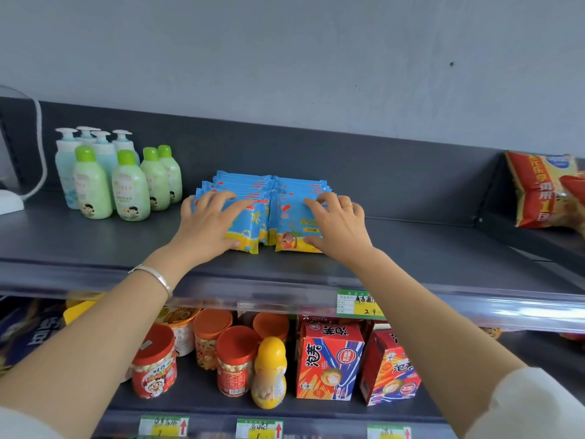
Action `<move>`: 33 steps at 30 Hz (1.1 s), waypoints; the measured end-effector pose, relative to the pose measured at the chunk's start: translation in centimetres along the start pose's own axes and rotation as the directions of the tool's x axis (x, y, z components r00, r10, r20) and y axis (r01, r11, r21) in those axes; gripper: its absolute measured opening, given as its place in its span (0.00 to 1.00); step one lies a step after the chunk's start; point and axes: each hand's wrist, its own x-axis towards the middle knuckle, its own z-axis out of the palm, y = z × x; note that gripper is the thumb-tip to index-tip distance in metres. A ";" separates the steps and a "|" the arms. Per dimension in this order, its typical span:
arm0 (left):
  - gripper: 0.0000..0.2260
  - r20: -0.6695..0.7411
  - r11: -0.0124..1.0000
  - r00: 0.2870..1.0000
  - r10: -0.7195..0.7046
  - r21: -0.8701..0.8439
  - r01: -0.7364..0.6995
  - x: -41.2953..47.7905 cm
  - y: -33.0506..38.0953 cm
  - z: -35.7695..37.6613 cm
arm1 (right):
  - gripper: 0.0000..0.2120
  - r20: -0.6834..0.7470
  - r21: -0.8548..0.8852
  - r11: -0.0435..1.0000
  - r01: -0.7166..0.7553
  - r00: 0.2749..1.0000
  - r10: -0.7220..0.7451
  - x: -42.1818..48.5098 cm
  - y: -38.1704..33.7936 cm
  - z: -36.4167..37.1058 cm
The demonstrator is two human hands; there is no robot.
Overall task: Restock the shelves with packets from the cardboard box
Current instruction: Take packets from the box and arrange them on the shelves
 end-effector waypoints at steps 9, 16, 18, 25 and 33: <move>0.33 -0.060 0.997 0.997 0.051 -0.057 -0.054 0.3 2.2 -0.6 | 0.32 -0.007 0.031 0.999 -0.005 1.000 0.006 -1.0 0.7 -0.5; 0.21 -0.193 0.959 0.965 0.175 -0.190 -0.212 1.0 8.6 -1.2 | 0.22 -0.122 0.130 0.991 -0.039 0.991 0.055 -4.3 3.5 -1.6; 0.18 -0.240 0.929 0.939 0.247 -0.216 -0.299 1.0 11.6 -1.3 | 0.18 -0.216 0.157 0.987 -0.035 0.974 0.069 -6.3 5.1 -1.8; 0.14 -0.334 0.795 0.821 0.462 -0.255 -0.551 -0.5 25.3 -0.8 | 0.14 -0.236 0.134 0.978 -0.160 0.953 0.188 -17.3 13.3 -2.2; 0.13 -0.186 0.665 0.755 0.629 -0.375 -0.646 -6.1 41.9 3.1 | 0.15 0.001 0.054 0.912 -0.406 0.914 0.406 -34.7 22.7 -2.4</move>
